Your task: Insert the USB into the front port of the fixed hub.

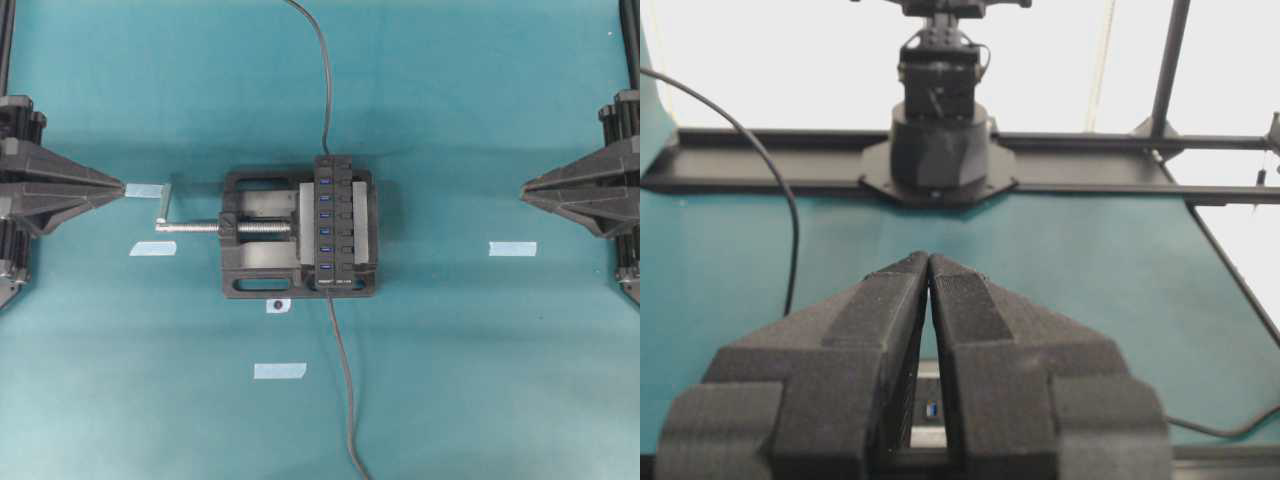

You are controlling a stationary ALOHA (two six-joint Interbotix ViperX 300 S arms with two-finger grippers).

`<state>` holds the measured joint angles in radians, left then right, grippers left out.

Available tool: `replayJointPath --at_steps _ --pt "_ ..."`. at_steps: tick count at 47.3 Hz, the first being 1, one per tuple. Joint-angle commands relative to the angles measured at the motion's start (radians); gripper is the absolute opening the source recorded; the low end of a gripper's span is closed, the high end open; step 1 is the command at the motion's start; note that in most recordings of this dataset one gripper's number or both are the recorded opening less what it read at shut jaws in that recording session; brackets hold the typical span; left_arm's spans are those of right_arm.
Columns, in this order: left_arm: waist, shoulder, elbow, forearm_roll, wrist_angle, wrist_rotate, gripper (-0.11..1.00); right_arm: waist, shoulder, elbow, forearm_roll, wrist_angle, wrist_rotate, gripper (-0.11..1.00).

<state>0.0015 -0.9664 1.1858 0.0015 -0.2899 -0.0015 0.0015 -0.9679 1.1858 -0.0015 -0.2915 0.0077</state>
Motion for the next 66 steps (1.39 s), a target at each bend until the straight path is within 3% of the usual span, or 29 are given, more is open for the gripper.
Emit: replayJointPath --at_steps 1,3,7,13,38,46,66 --pt "-0.006 0.005 -0.009 0.011 -0.014 -0.012 0.13 -0.020 0.011 0.006 0.006 -0.014 -0.002 0.16" --pt "-0.006 0.003 -0.011 0.011 -0.012 -0.017 0.11 -0.034 0.006 0.018 0.025 -0.026 0.006 0.15" --pt "-0.005 0.003 -0.015 0.011 -0.008 -0.018 0.00 -0.055 -0.002 0.041 0.066 -0.046 0.037 0.03" --pt "-0.005 0.008 -0.015 0.011 -0.003 -0.020 0.00 -0.092 -0.008 0.049 0.081 -0.029 0.091 -0.05" --pt "-0.005 0.077 -0.060 0.011 0.156 -0.020 0.00 -0.147 0.021 -0.029 0.080 0.299 0.104 -0.05" --pt "-0.005 0.095 -0.063 0.012 0.163 -0.020 0.00 -0.175 0.058 -0.078 0.044 0.394 0.103 -0.05" --pt "-0.005 0.101 -0.067 0.012 0.195 -0.023 0.00 -0.195 0.207 -0.155 0.018 0.442 0.086 -0.05"
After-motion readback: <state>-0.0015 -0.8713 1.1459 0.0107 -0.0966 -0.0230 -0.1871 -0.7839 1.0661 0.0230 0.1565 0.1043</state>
